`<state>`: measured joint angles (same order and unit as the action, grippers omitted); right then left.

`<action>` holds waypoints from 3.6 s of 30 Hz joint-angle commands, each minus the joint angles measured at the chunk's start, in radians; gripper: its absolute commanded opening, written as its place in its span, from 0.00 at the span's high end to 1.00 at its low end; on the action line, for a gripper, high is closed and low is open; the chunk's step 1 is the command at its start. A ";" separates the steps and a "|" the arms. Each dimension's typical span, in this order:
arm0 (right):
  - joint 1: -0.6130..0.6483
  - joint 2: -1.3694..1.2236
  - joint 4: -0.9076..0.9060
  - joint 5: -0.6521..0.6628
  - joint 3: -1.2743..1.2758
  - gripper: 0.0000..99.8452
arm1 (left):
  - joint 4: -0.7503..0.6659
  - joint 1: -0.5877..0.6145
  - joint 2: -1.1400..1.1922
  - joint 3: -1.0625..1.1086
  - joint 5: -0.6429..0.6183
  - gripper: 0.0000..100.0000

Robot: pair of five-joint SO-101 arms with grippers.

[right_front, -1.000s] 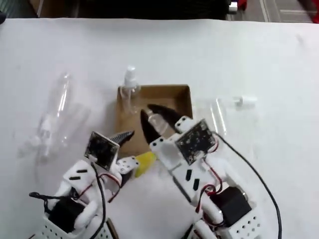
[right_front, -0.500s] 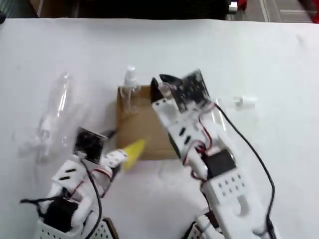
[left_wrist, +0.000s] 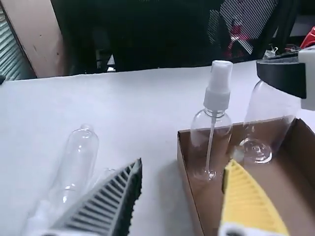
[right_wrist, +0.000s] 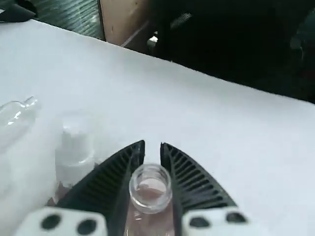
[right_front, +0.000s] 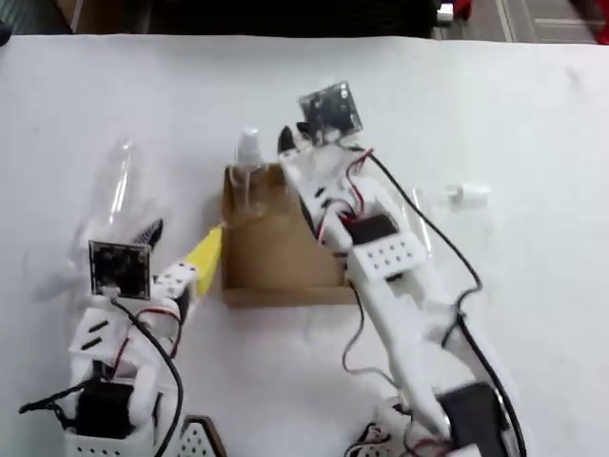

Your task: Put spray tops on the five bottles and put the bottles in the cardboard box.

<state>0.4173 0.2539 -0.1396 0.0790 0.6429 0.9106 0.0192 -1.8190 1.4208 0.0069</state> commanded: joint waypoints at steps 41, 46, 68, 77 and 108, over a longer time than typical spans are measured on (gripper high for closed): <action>0.039 -0.200 0.140 -0.068 -0.071 0.98 | -0.091 0.005 -0.008 0.021 0.009 0.81; 0.035 -0.202 0.142 -0.068 -0.071 0.98 | -0.091 0.005 -0.008 0.021 0.009 0.81; 0.039 -0.202 0.177 0.048 -0.054 0.98 | -0.089 0.004 -0.008 0.023 0.009 0.81; 0.039 -0.202 0.177 0.041 -0.048 0.98 | -0.089 0.004 -0.008 0.023 0.009 0.81; 0.054 -0.252 0.205 0.048 -0.055 0.98 | -0.089 0.004 -0.008 0.023 0.009 0.81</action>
<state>0.4634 -0.0023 0.0537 0.1112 0.6153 0.8447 0.0253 -1.8190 1.4500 0.0069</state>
